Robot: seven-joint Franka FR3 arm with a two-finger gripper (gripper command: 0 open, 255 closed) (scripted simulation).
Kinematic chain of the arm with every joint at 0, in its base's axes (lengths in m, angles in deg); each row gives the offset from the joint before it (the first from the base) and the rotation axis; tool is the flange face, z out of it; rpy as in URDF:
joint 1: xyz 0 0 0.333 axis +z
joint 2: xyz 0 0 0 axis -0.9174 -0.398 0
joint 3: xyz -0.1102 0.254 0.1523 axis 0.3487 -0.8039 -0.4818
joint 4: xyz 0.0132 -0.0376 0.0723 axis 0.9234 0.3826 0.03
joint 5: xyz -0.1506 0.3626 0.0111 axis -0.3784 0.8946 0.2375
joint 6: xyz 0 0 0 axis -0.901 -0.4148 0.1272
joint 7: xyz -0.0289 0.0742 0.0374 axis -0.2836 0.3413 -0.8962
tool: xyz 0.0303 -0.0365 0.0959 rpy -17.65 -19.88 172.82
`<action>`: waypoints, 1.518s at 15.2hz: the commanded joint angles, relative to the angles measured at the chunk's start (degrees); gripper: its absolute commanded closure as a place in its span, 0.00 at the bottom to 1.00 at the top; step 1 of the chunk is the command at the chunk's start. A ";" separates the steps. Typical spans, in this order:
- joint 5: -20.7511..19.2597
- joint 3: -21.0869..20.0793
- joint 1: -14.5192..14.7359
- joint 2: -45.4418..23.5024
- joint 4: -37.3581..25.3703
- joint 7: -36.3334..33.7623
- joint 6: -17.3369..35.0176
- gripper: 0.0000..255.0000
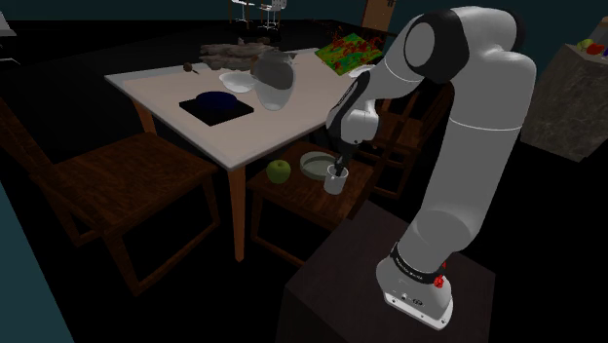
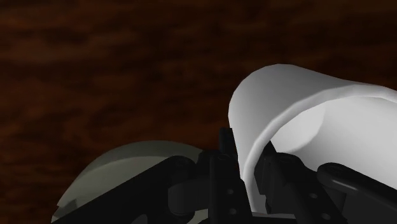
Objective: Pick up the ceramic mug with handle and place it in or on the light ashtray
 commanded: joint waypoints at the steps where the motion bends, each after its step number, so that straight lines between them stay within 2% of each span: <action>1: -1.85 0.94 0.65 1.50 0.20 -1.40 -0.98 1.00; 9: -10.41 4.07 2.48 8.58 0.32 -7.76 -6.27 1.00; 17: -17.28 4.86 2.61 15.13 -0.68 -12.99 -12.33 1.00; 18: -17.42 4.84 2.59 15.29 -0.72 -13.10 -12.49 1.00; 23: -9.61 4.23 2.20 4.70 -14.06 -8.30 -17.56 1.00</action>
